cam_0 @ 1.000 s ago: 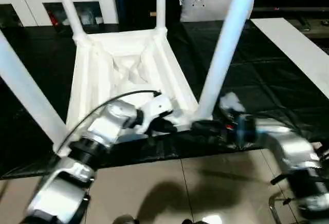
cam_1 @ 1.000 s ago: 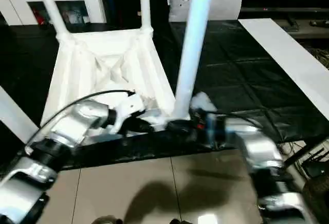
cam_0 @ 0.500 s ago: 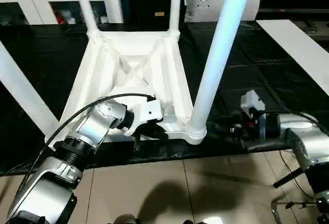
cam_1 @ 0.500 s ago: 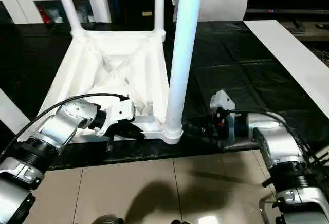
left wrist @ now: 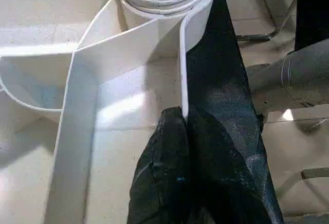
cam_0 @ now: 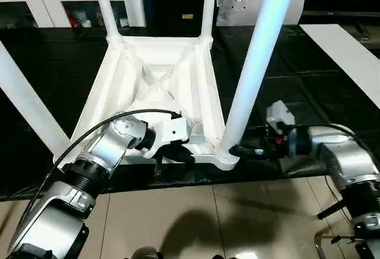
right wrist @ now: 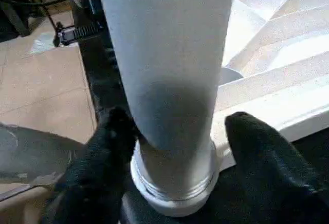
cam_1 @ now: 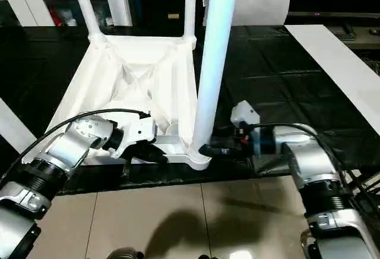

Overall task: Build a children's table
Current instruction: Rotate leg to tighten

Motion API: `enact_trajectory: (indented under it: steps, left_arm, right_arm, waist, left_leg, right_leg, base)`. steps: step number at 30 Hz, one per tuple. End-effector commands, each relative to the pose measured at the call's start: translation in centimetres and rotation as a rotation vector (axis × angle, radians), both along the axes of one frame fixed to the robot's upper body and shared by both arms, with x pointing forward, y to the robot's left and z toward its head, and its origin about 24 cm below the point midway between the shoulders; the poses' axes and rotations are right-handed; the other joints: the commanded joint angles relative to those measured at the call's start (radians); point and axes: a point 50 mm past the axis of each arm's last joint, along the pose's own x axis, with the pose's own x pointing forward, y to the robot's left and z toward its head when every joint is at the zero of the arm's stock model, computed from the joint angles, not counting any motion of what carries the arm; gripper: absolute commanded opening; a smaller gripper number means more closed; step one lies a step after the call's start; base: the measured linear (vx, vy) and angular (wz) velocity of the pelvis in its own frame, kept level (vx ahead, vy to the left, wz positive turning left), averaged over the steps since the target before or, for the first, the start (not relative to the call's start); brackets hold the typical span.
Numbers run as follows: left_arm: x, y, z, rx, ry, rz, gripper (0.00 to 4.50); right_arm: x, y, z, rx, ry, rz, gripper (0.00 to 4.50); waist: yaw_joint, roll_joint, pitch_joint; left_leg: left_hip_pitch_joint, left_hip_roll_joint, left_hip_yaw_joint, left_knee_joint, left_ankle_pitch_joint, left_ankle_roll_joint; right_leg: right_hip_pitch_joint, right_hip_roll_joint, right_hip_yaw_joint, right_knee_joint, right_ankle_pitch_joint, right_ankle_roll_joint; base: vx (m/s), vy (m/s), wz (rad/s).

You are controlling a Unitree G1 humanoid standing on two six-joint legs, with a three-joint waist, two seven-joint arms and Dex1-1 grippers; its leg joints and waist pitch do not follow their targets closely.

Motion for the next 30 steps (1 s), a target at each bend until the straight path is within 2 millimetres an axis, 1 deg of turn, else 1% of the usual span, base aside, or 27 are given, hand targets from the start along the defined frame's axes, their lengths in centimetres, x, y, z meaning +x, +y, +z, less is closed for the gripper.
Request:
enact_trajectory:
  steps: [1, 3, 5, 6, 7, 8, 10, 11, 13, 16, 18, 21, 22, 23, 24, 25, 26, 27, 28, 29, 30]
  left_arm:
    - [-0.5, -0.6, -0.2, 0.029, 0.012, -0.077, 0.00]
    - [-0.6, -0.7, -0.3, 0.028, 0.015, -0.080, 0.00]
    - [-0.6, -0.7, -0.3, 0.028, 0.016, -0.081, 0.00]
    - [-0.6, -0.7, -0.3, 0.028, 0.016, -0.081, 0.00]
    - [-0.6, -0.7, -0.4, 0.027, 0.017, -0.081, 0.00]
    - [-0.6, -0.7, -0.4, 0.027, 0.018, -0.081, 0.00]
    - [-0.6, -0.7, -0.4, 0.026, 0.019, -0.081, 0.00]
    - [-0.6, -0.7, -0.4, 0.024, 0.021, -0.080, 0.00]
    - [-0.6, -0.7, -0.4, 0.024, 0.022, -0.078, 0.00]
    - [-0.7, -0.7, -0.5, 0.024, 0.027, -0.077, 0.00]
    - [-0.7, -0.8, -0.5, 0.017, 0.035, -0.076, 0.00]
    - [-0.8, -0.8, -0.5, 0.006, 0.045, -0.074, 0.00]
    - [-0.8, -0.9, -0.5, 0.001, 0.053, -0.065, 0.00]
    - [-0.8, -0.9, -0.5, -0.002, 0.059, -0.059, 0.00]
    - [-0.7, -1.0, -0.4, -0.010, 0.072, -0.036, 0.00]
    - [-0.7, -1.1, -0.4, -0.022, 0.083, -0.011, 0.00]
    - [-0.6, -1.1, -0.3, -0.030, 0.090, 0.004, 0.00]
    - [-0.4, -1.4, -0.2, -0.056, 0.099, 0.058, 0.00]
    - [0.0, -1.9, 0.1, -0.095, 0.101, 0.132, 0.00]
    - [0.0, -1.9, 0.1, -0.097, 0.102, 0.135, 0.00]
    - [0.6, -2.9, 0.3, -0.155, 0.104, 0.260, 0.00]
  right_arm:
    - [0.1, 0.3, 0.4, 0.005, -0.002, 0.023, 3.06]
    - [0.0, 0.6, 0.4, 0.042, 0.023, 0.047, 2.73]
    - [0.0, 0.7, 0.3, 0.050, 0.032, 0.054, 2.69]
    - [0.0, 0.7, 0.3, 0.051, 0.033, 0.056, 2.59]
    - [0.0, 0.9, 0.2, 0.063, 0.052, 0.070, 2.59]
    - [0.0, 1.0, 0.2, 0.067, 0.059, 0.074, 2.32]
    - [0.0, 1.1, 0.1, 0.074, 0.079, 0.090, 2.26]
    - [-0.1, 1.2, 0.1, 0.077, 0.096, 0.101, 2.20]
    - [-0.1, 1.2, 0.1, 0.078, 0.104, 0.105, 1.99]
    - [-0.3, 1.3, 0.0, 0.089, 0.126, 0.111, 1.95]
    - [-0.6, 1.5, -0.2, 0.092, 0.136, 0.122, 1.94]
    - [-0.8, 1.7, -0.3, 0.096, 0.136, 0.117, 1.94]
    - [-0.7, 1.9, -0.4, 0.097, 0.139, 0.090, 1.94]
    - [-0.7, 2.0, -0.5, 0.097, 0.142, 0.071, 1.94]
    - [-0.5, 2.0, -0.6, 0.087, 0.133, 0.031, 1.94]
    - [-0.3, 2.1, -0.7, 0.082, 0.129, -0.012, 1.94]
    - [-0.2, 2.2, -0.7, 0.078, 0.126, -0.039, 1.94]
    - [0.2, 2.5, -0.8, 0.075, 0.117, -0.110, 1.94]
    - [0.8, 3.1, -0.8, 0.093, 0.125, -0.203, 1.94]
    - [0.8, 3.2, -0.8, 0.094, 0.125, -0.207, 1.94]
    - [1.9, 4.1, -0.8, 0.110, 0.136, -0.380, 1.94]
  waist:
    - [-0.003, -0.010, -0.084]
    - [-0.003, -0.009, -0.084]
    - [-0.002, -0.009, -0.084]
    - [-0.002, -0.009, -0.088]
    - [-0.001, -0.010, -0.088]
    - [-0.001, -0.009, -0.088]
    - [0.000, -0.011, -0.088]
    - [0.001, -0.010, -0.088]
    - [0.002, -0.010, -0.090]
    - [0.004, -0.010, -0.091]
    - [0.005, -0.010, -0.091]
    - [0.008, -0.011, -0.093]
    - [0.008, -0.012, -0.093]
    - [0.007, -0.010, -0.093]
    - [0.006, -0.011, -0.092]
    - [0.004, -0.009, -0.089]
    - [0.001, -0.010, -0.087]
    - [-0.004, -0.008, -0.083]
    - [-0.007, -0.010, -0.079]
    - [-0.015, -0.010, -0.075]
    - [-0.025, -0.011, -0.072]
  left_leg:
    - [0.003, 0.065, -0.024, -0.059, -0.052, 0.110]
    - [0.003, 0.067, -0.025, -0.059, -0.055, 0.114]
    - [0.003, 0.067, -0.025, -0.059, -0.048, 0.113]
    - [0.004, 0.068, -0.025, -0.058, -0.045, 0.113]
    - [0.004, 0.069, -0.025, -0.058, -0.047, 0.110]
    - [0.004, 0.068, -0.025, -0.058, -0.053, 0.107]
    - [0.004, 0.067, -0.024, -0.058, -0.053, 0.104]
    - [0.004, 0.066, -0.024, -0.058, -0.051, 0.102]
    - [0.004, 0.067, -0.024, -0.057, -0.043, 0.104]
    - [0.004, 0.069, -0.024, -0.057, -0.036, 0.105]
    - [0.004, 0.068, -0.024, -0.057, -0.040, 0.102]
    - [0.002, 0.065, -0.023, -0.056, -0.038, 0.098]
    - [0.003, 0.068, -0.024, -0.057, -0.034, 0.098]
    - [0.003, 0.069, -0.025, -0.057, -0.033, 0.097]
    - [0.004, 0.069, -0.025, -0.057, -0.038, 0.095]
    - [0.005, 0.069, -0.025, -0.060, -0.048, 0.085]
    - [0.009, 0.064, -0.023, -0.061, -0.071, 0.076]
    - [0.010, 0.063, -0.023, -0.063, -0.096, 0.063]
    - [0.013, 0.061, -0.024, -0.064, -0.110, 0.056]
    - [0.017, 0.057, -0.024, -0.065, -0.131, 0.041]
    - [0.020, 0.051, -0.023, -0.063, -0.151, 0.029]
  right_leg:
    - [0.072, -0.108, 0.092, -0.071, -0.262, -0.039]
    - [0.072, -0.108, 0.091, -0.070, -0.259, -0.042]
    - [0.072, -0.108, 0.092, -0.069, -0.252, -0.043]
    - [0.073, -0.109, 0.093, -0.068, -0.249, -0.045]
    - [0.072, -0.110, 0.092, -0.068, -0.252, -0.047]
    - [0.073, -0.110, 0.092, -0.069, -0.260, -0.047]
    - [0.073, -0.109, 0.092, -0.071, -0.270, -0.044]
    - [0.073, -0.109, 0.092, -0.071, -0.272, -0.041]
    - [0.073, -0.109, 0.093, -0.069, -0.262, -0.039]
    - [0.073, -0.110, 0.094, -0.066, -0.249, -0.042]
    - [0.072, -0.110, 0.093, -0.067, -0.259, -0.040]
    - [0.075, -0.110, 0.093, -0.069, -0.265, -0.028]
    - [0.073, -0.109, 0.093, -0.067, -0.260, -0.027]
    - [0.073, -0.110, 0.092, -0.067, -0.259, -0.028]
    - [0.072, -0.110, 0.092, -0.069, -0.264, -0.027]
    - [0.072, -0.111, 0.092, -0.071, -0.280, -0.027]
    - [0.072, -0.111, 0.089, -0.081, -0.319, -0.018]
    - [0.071, -0.111, 0.087, -0.086, -0.360, -0.010]
    - [0.070, -0.111, 0.084, -0.095, -0.391, 0.000]
    - [0.071, -0.110, 0.077, -0.107, -0.442, 0.017]
    - [0.071, -0.109, 0.069, -0.120, -0.495, 0.041]
  base:
    - [0.000, 0.000, 0.00]
    - [0.000, 0.000, 0.00]
    - [0.000, 0.000, 0.00]
    - [0.000, 0.000, 0.00]
    - [0.000, 0.000, 0.00]
    - [0.000, 0.000, 0.00]
    - [0.000, 0.000, 0.00]
    - [0.000, 0.000, 0.00]
    - [0.000, 0.000, 0.00]
    - [0.000, 0.000, 0.00]
    - [0.000, 0.000, 0.00]
    - [0.000, 0.000, 0.00]
    - [0.000, 0.000, 0.00]
    - [0.000, 0.000, 0.00]
    - [0.000, 0.000, 0.00]
    - [0.000, 0.000, 0.00]
    - [0.000, 0.000, 0.00]
    - [0.000, 0.000, 0.00]
    - [0.000, 0.000, 0.00]
    - [0.000, 0.000, 0.00]
    - [0.000, 0.000, 0.00]
